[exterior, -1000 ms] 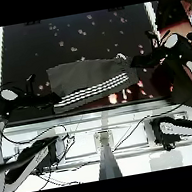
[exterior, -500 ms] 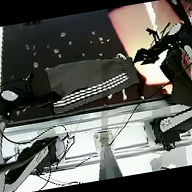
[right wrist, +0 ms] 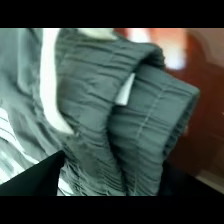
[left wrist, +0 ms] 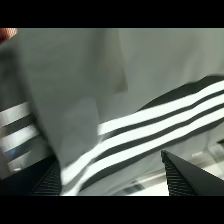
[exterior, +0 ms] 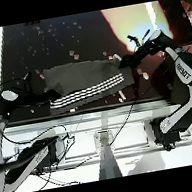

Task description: Fold the clothes and pants, and hang the long-sleeved shirts on hangers.

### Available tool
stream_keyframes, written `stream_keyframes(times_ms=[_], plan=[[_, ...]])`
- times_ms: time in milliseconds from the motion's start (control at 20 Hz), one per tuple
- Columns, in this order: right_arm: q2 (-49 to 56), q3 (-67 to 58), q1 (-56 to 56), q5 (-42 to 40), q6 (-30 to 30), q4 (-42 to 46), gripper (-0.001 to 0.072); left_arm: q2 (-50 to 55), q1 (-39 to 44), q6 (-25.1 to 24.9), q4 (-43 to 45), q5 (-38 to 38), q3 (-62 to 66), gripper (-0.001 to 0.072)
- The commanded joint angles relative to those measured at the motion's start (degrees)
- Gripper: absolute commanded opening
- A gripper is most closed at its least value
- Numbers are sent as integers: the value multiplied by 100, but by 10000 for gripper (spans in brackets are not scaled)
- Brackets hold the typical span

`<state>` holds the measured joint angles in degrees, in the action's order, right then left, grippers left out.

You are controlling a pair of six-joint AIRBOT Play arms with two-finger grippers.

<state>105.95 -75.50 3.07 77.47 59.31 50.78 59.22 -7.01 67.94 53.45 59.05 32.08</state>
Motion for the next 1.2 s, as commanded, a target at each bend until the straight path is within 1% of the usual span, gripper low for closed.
stream_keyframes(times_ms=[0, 50, 100, 150, 200, 250, 300, 350, 400, 450, 600, 650, 750, 850, 900, 1050, 1150], plan=[[76, -24, -656, -17, -494, -136, 410, 0, 0, 0, 2, -299, -2, 702], [70, -74, -835, 33, -538, -94, 122, 0, 0, -4, 4, -459, 0, 702], [70, -170, -962, 144, -540, -94, 28, -2, -2, -122, 15, -619, 31, 702], [44, -321, -1058, 278, -540, -94, 28, -2, -31, -350, 107, -680, 153, 702], [-46, -485, -1106, 389, -529, -96, 27, -4, -31, -444, 328, -667, 367, 702], [-195, -640, -1130, 409, -424, -92, 27, -13, -28, -442, 549, -601, 625, 699], [-404, -791, -1130, 363, -317, -70, 27, -26, -31, -428, 782, -538, 942, 666], [-678, -962, -1119, 260, -199, 17, 27, -52, -28, -431, 973, -463, 1259, 566], [-973, -1128, -1115, 116, 7, 232, 27, -98, -31, -431, 1167, -398, 1604, 484], [-1322, -1290, -1113, -87, 278, 551, 27, -166, -31, -431, 1300, -393, 1888, 465], [-2378, -1690, -1036, -621, 1209, 1880, 27, -490, -28, -431, 1405, -404, 2483, 465], [-2717, -1803, -949, -717, 1635, 2345, 27, -612, -28, -431, 1403, -428, 2527, 465], [-3289, -2033, -649, -715, 2691, 3053, 27, -809, -28, -431, 1405, -444, 2524, 465], [-3779, -2249, -197, -343, 3639, 3501, 27, -859, -26, -431, 1403, -442, 2524, 465], [-4009, -2354, 81, -42, 3917, 3668, 27, -850, -24, -428, 1403, -442, 2522, 465], [-4669, -2522, 979, 881, 4531, 4207, 27, -844, -24, -431, 1403, -442, 2522, 466], [-5112, -2520, 1657, 1351, 4887, 4599, 27, -844, -24, -431, 1403, -442, 2522, 465]])
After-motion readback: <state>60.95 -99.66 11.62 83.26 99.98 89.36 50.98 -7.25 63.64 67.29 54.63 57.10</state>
